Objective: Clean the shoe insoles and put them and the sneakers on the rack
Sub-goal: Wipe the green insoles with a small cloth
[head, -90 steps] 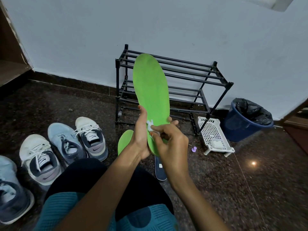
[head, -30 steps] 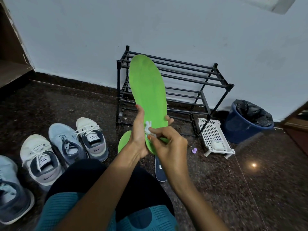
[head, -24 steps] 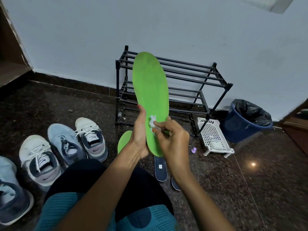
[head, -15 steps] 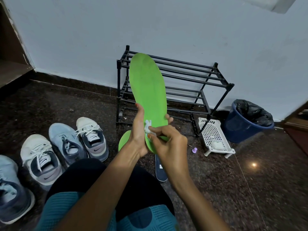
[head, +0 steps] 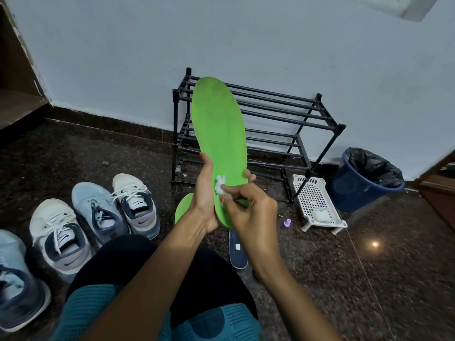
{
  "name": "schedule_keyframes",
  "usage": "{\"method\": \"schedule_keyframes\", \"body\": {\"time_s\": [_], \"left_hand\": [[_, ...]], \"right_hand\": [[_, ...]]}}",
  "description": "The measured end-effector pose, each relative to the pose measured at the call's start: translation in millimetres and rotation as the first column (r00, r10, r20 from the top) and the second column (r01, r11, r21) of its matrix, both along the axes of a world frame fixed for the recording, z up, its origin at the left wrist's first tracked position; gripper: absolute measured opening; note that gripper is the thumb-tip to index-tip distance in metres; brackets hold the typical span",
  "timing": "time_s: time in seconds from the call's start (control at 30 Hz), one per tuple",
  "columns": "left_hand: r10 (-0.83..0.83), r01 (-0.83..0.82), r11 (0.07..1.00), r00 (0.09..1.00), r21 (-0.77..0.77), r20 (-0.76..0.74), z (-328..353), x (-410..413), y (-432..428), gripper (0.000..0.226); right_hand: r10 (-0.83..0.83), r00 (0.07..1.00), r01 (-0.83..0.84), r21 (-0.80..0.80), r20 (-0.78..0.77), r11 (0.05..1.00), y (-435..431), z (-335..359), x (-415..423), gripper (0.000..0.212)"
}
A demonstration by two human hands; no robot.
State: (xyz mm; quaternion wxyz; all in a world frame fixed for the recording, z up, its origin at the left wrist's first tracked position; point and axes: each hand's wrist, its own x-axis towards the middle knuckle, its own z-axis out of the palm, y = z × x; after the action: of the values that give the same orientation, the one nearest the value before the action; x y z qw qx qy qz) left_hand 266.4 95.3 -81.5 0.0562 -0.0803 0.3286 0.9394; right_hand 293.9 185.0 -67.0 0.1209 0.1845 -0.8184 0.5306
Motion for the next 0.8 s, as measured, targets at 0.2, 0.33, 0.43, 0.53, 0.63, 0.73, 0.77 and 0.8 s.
{"method": "schedule_keyframes", "body": {"time_s": [0.2, 0.33, 0.43, 0.53, 0.63, 0.73, 0.77, 0.8], "left_hand": [[0.0, 0.0, 1.0, 1.0, -0.001, -0.017, -1, -1, 0, 0.082], [-0.028, 0.032, 0.995, 0.999, -0.095, 0.042, -2, 0, 3, 0.079], [-0.041, 0.045, 0.996, 0.998, -0.079, 0.045, -2, 1, 1, 0.084], [-0.008, 0.008, 1.0, 1.0, -0.026, -0.01, -2, -1, -2, 0.084], [0.018, -0.019, 1.0, 0.999, -0.021, -0.05, -4, -5, -2, 0.082], [0.006, -0.009, 0.998, 0.999, -0.063, -0.04, -3, -4, -1, 0.083], [-0.002, 0.001, 0.998, 1.0, -0.067, -0.022, -2, -3, 0, 0.083], [-0.007, 0.007, 0.997, 1.0, -0.075, -0.007, -1, -2, 1, 0.082]], "right_hand": [[-0.01, 0.999, 0.011, 0.028, -0.033, 1.0, 2, -1, 1, 0.013], [-0.079, 0.996, 0.081, 0.044, -0.038, 0.996, 4, 2, -11, 0.015], [-0.077, 0.997, 0.078, 0.045, -0.028, 0.996, 3, 3, -9, 0.015], [0.0, 1.0, 0.0, 0.01, 0.007, 1.0, 4, 1, 1, 0.014], [0.048, 0.998, -0.048, 0.006, 0.029, 0.999, 6, -1, 10, 0.013], [0.01, 1.0, -0.01, 0.046, -0.004, 0.999, 7, 1, 4, 0.012], [-0.015, 1.0, 0.016, 0.058, -0.018, 0.998, 8, 2, -1, 0.012], [-0.04, 0.999, 0.042, 0.062, -0.023, 0.997, 8, 2, -6, 0.013]]}}
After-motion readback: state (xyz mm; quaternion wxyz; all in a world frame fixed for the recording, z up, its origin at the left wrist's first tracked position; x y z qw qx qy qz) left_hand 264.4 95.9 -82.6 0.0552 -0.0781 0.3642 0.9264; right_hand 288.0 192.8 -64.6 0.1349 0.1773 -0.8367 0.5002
